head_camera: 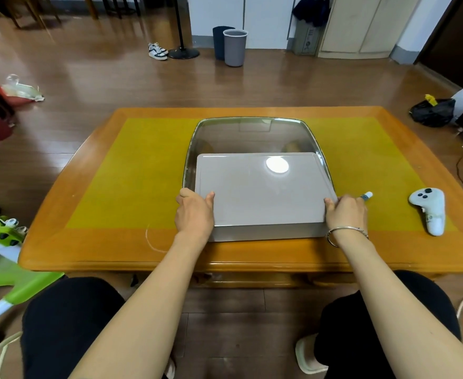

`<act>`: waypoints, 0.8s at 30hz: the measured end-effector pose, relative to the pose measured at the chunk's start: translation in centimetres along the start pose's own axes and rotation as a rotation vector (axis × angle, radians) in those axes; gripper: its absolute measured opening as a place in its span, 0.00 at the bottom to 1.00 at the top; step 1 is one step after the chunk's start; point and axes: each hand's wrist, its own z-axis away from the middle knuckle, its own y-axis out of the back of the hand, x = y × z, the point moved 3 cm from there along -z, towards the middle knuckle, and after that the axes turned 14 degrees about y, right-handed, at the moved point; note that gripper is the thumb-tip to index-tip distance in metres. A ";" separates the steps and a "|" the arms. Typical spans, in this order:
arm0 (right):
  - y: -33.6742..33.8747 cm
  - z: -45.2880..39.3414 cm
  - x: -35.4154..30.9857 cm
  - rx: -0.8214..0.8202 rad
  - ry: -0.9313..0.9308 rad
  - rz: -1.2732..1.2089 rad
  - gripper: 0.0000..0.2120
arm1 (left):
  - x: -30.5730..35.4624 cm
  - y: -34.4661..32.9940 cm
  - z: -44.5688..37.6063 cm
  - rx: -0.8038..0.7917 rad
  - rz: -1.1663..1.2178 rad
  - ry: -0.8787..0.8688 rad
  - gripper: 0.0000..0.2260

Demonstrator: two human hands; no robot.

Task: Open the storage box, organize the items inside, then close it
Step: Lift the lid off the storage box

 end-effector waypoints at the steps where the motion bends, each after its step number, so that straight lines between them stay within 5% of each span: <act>1: 0.0 -0.1 0.0 -0.009 -0.001 0.001 0.19 | 0.0 0.0 0.0 0.004 -0.001 0.001 0.25; 24: 0.3 -1.2 0.5 0.020 -0.041 -0.043 0.21 | 1.1 1.8 0.2 0.030 0.083 -0.050 0.27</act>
